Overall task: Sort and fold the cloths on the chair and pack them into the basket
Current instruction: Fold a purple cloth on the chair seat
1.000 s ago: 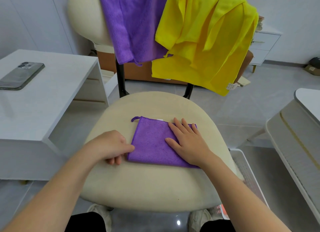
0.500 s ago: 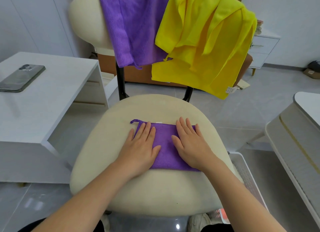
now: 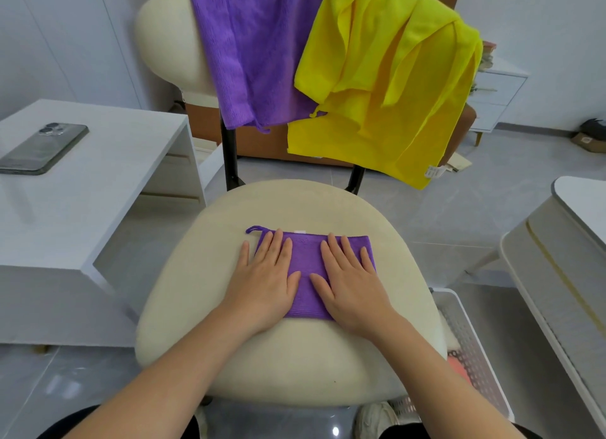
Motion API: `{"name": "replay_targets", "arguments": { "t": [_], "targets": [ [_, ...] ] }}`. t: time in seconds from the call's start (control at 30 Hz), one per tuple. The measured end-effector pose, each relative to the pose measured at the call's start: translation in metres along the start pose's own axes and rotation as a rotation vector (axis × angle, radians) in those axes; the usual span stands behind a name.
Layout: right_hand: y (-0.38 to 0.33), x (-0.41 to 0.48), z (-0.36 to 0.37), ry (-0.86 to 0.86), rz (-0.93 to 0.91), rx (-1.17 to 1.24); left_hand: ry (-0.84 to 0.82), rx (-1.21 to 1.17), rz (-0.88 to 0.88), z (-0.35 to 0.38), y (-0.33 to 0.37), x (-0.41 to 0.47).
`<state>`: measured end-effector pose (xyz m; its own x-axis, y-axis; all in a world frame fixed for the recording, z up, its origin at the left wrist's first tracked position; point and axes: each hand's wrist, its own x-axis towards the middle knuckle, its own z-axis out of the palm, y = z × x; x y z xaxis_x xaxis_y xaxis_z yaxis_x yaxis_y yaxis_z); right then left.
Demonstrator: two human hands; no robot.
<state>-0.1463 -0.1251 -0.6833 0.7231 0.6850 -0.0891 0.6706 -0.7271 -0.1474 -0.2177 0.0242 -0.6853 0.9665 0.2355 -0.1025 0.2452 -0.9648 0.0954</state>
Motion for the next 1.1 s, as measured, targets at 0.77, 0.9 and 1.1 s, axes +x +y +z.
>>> {"name": "replay_targets", "arguments": {
  "t": [0.77, 0.9, 1.1],
  "targets": [
    [0.032, -0.025, -0.024, 0.104, -0.317, 0.268, 0.167, -0.399, -0.146, -0.010, 0.001, 0.010],
    [0.042, -0.025, -0.016, 0.086, -0.278, 0.256, 0.057, -0.330, -0.013, -0.010, -0.014, 0.013],
    [0.061, -0.027, -0.025, 0.130, 0.013, 0.174, 0.069, -0.376, 0.075, -0.023, -0.028, 0.005]
  ]
}}
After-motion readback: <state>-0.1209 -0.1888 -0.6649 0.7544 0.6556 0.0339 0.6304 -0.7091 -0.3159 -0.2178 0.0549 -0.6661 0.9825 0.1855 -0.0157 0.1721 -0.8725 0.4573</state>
